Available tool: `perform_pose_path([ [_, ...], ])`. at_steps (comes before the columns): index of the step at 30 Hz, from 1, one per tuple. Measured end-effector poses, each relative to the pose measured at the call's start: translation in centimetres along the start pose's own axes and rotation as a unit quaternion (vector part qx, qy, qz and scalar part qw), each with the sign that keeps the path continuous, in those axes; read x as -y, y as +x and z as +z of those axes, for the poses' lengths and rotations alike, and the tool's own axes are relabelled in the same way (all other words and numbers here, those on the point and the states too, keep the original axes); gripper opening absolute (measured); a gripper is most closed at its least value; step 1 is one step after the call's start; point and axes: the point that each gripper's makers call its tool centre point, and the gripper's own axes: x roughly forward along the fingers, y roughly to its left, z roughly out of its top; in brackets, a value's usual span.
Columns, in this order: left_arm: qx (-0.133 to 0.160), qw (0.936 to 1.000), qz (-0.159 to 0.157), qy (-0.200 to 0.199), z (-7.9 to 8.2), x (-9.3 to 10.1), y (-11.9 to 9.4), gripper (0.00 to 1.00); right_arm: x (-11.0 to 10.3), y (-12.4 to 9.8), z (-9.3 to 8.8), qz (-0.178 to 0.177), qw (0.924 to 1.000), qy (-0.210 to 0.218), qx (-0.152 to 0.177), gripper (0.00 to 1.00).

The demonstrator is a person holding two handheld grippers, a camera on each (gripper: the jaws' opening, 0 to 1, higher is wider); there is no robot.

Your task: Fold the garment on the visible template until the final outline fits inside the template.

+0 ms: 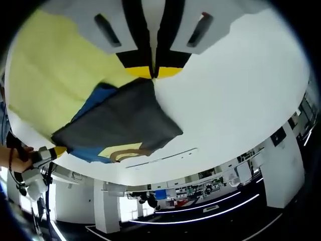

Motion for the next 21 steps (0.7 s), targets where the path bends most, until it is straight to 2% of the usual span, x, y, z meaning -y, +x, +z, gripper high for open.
perform_pose_path([
  [1,-0.001,1.0,0.001,0.004,0.0,0.0,0.0,0.0,-0.1,0.0,0.1,0.001,1.0,0.0,0.001,0.0],
  [4,-0.005,0.9999,0.001,0.009,-0.1,0.0,-0.3,0.03,-0.6,-0.5,0.7,0.01,0.9998,0.007,0.013,0.13],
  [6,-0.003,1.0,0.004,0.005,-0.1,-0.2,-0.6,0.1,-0.9,-1.0,1.2,0.015,0.9996,-0.002,0.024,0.24],
  [9,0.006,0.9999,0.002,-0.016,0.1,-0.3,-1.3,0.28,-1.2,-1.7,1.7,0.023,0.9992,-0.008,0.032,0.38],
  [14,0.014,0.9995,-0.001,-0.028,0.4,-0.4,-2.7,0.44,-1.8,-3.2,1.6,0.044,0.9987,-0.012,0.023,0.63],
  [16,0.01,0.9996,-0.002,-0.026,0.3,-0.3,-3.3,0.48,-2.0,-3.9,1.5,0.05,0.9985,-0.012,0.021,0.68],
  [21,0.016,0.9994,-0.014,-0.026,0.2,0.0,-5.4,0.57,-2.6,-6.3,0.6,0.07,0.9974,-0.014,0.013,0.71],
])
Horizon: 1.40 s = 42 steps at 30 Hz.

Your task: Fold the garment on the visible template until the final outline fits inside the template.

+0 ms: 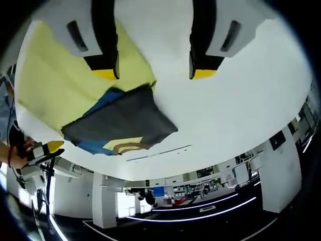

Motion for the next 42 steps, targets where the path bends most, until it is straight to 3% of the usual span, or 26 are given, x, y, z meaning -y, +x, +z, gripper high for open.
perform_pose_path([
  [13,-0.008,0.9993,-0.033,0.013,-2.4,2.6,-5.2,0.62,-2.0,-5.3,-4.2,0.029,0.9988,-0.006,-0.04,0.74],
  [24,-0.037,0.9963,-0.073,0.027,-5.2,5.4,-7.6,0.66,-3.6,-8.0,-8.0,0.052,0.9958,-0.017,-0.073,0.77],
  [34,-0.051,0.9894,-0.121,0.062,-6.6,7.8,-9.6,0.62,-6.0,-10.4,-11.4,0.109,0.9848,-0.069,-0.117,0.74],
  [42,-0.063,0.9814,-0.159,0.088,-7.9,9.7,-10.8,0.53,-6.9,-11.3,-13.8,0.134,0.9752,-0.104,-0.143,0.61],
])
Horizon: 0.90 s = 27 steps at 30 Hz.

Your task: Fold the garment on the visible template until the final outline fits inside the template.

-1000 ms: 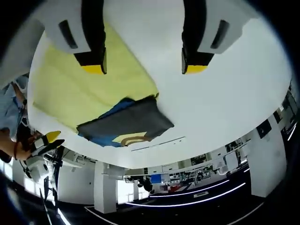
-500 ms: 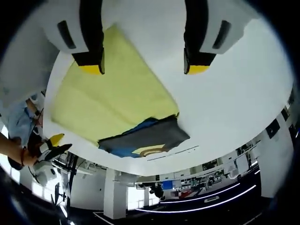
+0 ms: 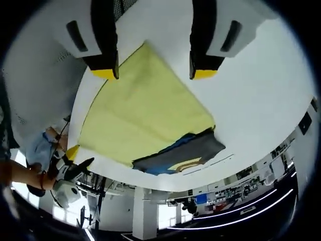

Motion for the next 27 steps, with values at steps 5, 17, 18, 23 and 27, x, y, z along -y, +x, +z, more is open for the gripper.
perform_pose_path([
  [5,-0.011,0.9999,-0.009,0.008,-0.7,1.0,0.2,0.5,-1.0,0.1,-0.7,0.015,0.9998,-0.008,-0.01,0.52],
  [17,-0.015,0.9989,-0.044,0.012,-1.3,2.9,1.2,0.28,-0.5,0.3,-3.0,-0.003,0.9974,-0.046,-0.056,0.49],
  [18,-0.02,0.9988,-0.043,0.011,-1.6,2.7,1.4,0.28,-0.4,0.3,-3.1,-0.005,0.9972,-0.048,-0.058,0.48],
  [23,-0.031,0.9976,-0.062,0.007,-2.2,3.1,1.7,0.29,-0.2,0.5,-4.3,-0.011,0.9943,-0.064,-0.085,0.41],
  [27,-0.028,0.9977,-0.057,0.022,-2.4,2.9,2.0,0.27,-0.3,0.7,-4.5,-0.011,0.9934,-0.07,-0.09,0.41],
])
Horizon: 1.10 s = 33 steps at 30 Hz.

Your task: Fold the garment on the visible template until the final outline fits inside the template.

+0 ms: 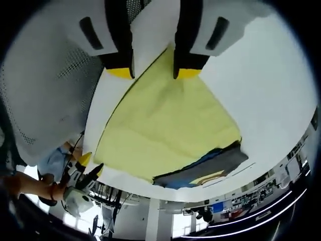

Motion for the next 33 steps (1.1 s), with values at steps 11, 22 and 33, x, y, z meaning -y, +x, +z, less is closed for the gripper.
perform_pose_path([
  [11,-0.019,0.999,0.006,0.04,-0.4,-0.6,0.1,0.31,1.0,0.2,-0.4,-0.022,0.998,-0.055,-0.025,0.3],
  [22,-0.024,0.9985,0.015,0.046,-0.3,-0.8,0.4,0.27,1.7,0.2,0.1,-0.03,0.9992,-0.022,-0.016,0.21],
  [33,-0.052,0.9965,0.022,0.062,0.2,-2.0,0.6,0.05,2.8,0.2,0.5,-0.044,0.999,-0.001,-0.01,0.06],
])
